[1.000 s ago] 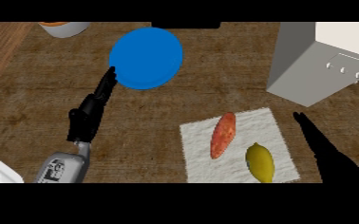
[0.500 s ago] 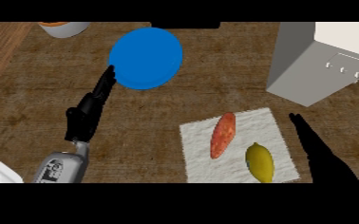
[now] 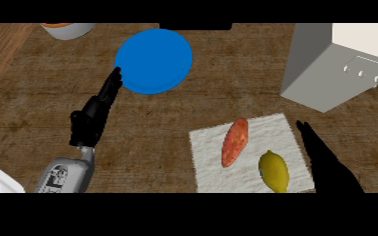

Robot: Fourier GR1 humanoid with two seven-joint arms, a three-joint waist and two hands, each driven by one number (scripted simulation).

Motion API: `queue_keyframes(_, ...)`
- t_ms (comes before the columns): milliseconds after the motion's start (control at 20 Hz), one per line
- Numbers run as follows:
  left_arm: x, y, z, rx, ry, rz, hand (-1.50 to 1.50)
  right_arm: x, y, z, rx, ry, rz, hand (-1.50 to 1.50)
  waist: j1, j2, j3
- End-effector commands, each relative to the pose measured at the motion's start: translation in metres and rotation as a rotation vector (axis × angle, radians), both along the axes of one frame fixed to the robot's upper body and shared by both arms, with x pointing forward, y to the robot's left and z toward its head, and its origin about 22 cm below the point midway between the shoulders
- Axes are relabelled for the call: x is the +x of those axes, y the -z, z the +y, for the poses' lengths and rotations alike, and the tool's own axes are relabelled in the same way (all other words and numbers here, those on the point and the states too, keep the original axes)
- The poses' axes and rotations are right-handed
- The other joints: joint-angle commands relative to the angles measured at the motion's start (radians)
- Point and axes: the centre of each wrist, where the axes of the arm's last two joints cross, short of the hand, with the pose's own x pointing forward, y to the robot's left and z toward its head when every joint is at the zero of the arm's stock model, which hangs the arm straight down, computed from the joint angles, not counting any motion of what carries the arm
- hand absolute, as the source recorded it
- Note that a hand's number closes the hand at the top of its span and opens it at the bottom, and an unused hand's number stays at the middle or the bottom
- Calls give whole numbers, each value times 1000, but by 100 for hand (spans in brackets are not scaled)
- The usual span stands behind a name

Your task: Pick the lemon from the placemat and place it in the tiered shelf

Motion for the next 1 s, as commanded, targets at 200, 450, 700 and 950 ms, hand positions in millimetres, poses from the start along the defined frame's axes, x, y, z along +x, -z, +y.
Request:
queue_keyframes(200,-3,14,-4,-3,-9,-3,0,6,19,0,-55,66,108,-150,-2,0,0)
queue_keyframes(450,-9,5,-6,-3,-5,5,0,4,27,2,-66,70,106,-150,-1,-1,0)
queue_keyframes(700,0,6,19,4,8,-5,0,18,36,20,-70,83,94,-150,1,0,0)
queue_keyframes(950,11,5,0,-3,-8,-11,0,15,49,9,-61,71,126,-150,-3,0,0)
